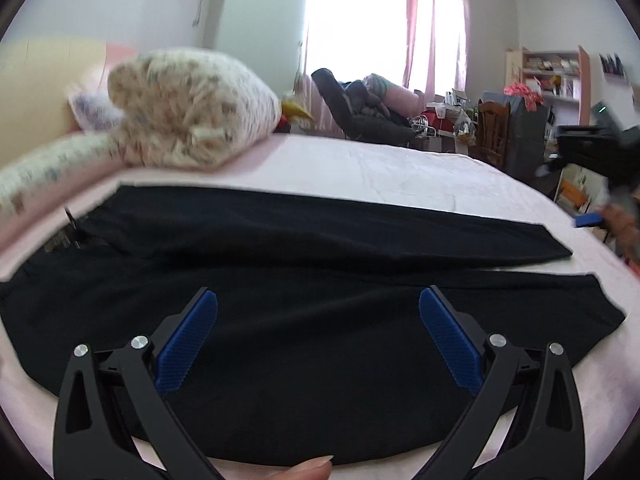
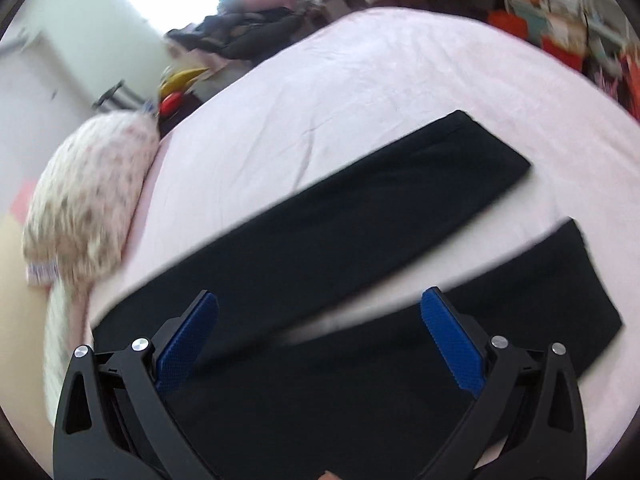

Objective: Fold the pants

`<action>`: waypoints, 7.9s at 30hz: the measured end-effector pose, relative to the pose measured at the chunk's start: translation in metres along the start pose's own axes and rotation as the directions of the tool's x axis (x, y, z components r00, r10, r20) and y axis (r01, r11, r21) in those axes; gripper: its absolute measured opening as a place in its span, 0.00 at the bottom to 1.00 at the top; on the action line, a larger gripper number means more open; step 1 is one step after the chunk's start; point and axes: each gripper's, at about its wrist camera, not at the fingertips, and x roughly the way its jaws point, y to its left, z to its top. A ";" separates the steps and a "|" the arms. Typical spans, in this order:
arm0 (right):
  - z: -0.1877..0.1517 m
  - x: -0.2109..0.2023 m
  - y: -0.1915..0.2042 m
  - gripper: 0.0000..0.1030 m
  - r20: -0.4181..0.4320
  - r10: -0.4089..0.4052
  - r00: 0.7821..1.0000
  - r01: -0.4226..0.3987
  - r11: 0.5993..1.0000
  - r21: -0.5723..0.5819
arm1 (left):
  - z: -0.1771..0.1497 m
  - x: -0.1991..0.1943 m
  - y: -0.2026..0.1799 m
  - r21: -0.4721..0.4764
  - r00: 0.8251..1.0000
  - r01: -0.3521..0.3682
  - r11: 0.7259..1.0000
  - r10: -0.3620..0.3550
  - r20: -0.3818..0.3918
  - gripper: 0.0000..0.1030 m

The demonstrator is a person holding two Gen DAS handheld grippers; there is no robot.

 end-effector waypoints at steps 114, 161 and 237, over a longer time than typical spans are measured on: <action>-0.190 0.107 0.148 0.03 -0.139 0.755 0.640 -0.716 0.653 0.248 | -0.030 -0.063 0.185 -0.860 0.936 -0.039 0.510 0.319 0.147 0.98; -0.172 -0.017 -0.117 0.05 0.144 0.091 0.985 -0.152 0.847 0.509 | -0.041 -0.056 0.217 -0.916 0.940 -0.110 0.386 0.341 0.030 0.98; -0.186 0.092 0.312 0.46 -0.083 -0.048 0.995 -0.045 0.532 -0.846 | -0.003 -0.060 0.160 -0.359 0.972 -0.057 0.932 0.134 0.192 0.98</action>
